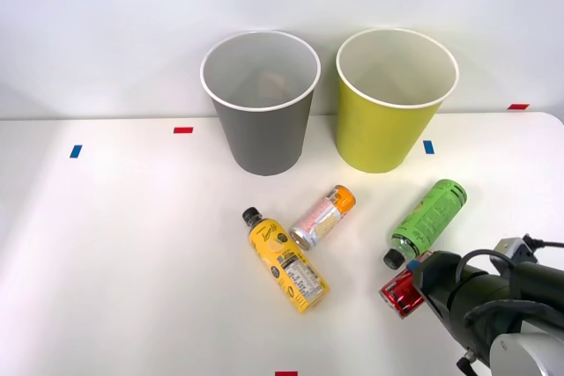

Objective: Put cans in the gray bin, plastic bottles in the light green bin

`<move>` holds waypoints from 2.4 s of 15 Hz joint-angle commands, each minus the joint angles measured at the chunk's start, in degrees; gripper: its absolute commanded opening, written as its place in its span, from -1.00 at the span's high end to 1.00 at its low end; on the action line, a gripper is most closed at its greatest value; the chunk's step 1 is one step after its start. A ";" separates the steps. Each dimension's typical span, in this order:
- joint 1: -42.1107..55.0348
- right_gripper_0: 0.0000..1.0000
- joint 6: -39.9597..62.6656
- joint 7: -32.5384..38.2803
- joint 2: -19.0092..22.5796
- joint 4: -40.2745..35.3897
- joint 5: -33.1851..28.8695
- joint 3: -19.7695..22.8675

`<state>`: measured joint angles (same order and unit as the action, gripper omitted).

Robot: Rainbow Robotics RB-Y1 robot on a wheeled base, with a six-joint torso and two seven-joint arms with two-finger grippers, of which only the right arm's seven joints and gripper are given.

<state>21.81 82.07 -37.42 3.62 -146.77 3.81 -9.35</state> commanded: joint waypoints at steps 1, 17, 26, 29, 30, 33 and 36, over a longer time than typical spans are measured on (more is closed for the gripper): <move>0.07 1.00 -1.65 -15.58 -0.28 -3.23 0.67 -0.23; -0.19 1.00 -31.27 -59.08 -2.39 -3.23 9.90 -2.69; -15.57 1.00 -35.14 -60.31 -4.62 1.66 22.03 -1.28; -25.68 1.00 -42.43 -61.98 -4.62 13.79 21.15 -1.10; -30.51 1.00 -42.78 -62.25 -4.62 17.39 19.48 -0.31; -39.13 1.00 -42.78 -62.25 -4.62 23.72 19.04 1.62; -46.16 1.00 -43.13 -62.25 -4.62 31.72 18.95 2.41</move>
<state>-21.72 39.23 -99.66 -1.00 -118.31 22.87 -7.32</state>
